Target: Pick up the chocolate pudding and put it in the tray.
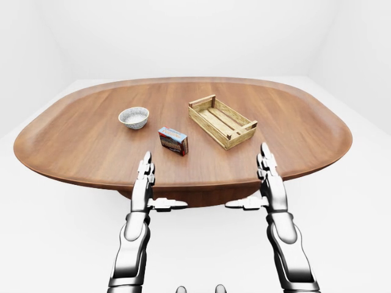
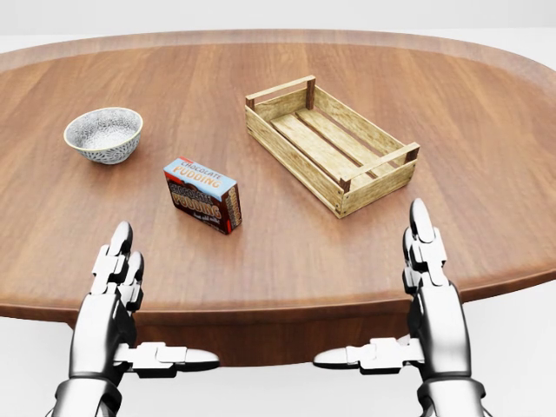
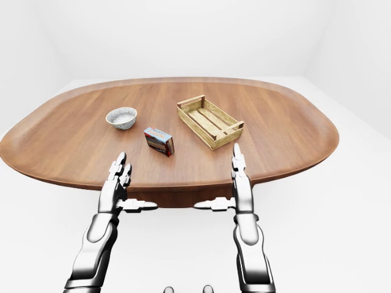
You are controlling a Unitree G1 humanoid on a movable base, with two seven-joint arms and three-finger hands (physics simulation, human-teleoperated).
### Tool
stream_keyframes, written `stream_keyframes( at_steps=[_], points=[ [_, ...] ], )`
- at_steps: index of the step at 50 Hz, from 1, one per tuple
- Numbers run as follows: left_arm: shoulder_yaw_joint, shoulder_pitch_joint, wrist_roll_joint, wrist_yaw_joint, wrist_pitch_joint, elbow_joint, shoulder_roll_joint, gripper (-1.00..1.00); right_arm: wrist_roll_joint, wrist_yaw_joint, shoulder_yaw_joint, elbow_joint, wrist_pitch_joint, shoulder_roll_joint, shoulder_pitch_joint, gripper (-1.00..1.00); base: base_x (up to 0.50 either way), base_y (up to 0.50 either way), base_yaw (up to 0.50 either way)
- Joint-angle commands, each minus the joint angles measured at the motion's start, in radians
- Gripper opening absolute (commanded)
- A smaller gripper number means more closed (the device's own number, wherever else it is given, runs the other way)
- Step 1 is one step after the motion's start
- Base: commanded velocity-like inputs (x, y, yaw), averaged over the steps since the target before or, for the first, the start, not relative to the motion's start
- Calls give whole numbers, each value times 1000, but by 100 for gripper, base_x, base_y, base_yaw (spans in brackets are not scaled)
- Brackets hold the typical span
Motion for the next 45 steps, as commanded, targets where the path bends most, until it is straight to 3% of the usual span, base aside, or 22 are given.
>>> stream_keyframes(
  at_steps=[1,20,45],
  points=[
    [1,-5,0,0,-10,17,1,100,-70,-36,6,-68,0,4,44,100,0,0,0],
    [3,-11,-3,3,8,14,1,100,-94,-41,7,-112,0,4,42,100,0,0,0],
    [2,-10,-1,2,-6,25,1,100,-97,-40,10,-123,0,5,56,100,0,16,0]
  ],
)
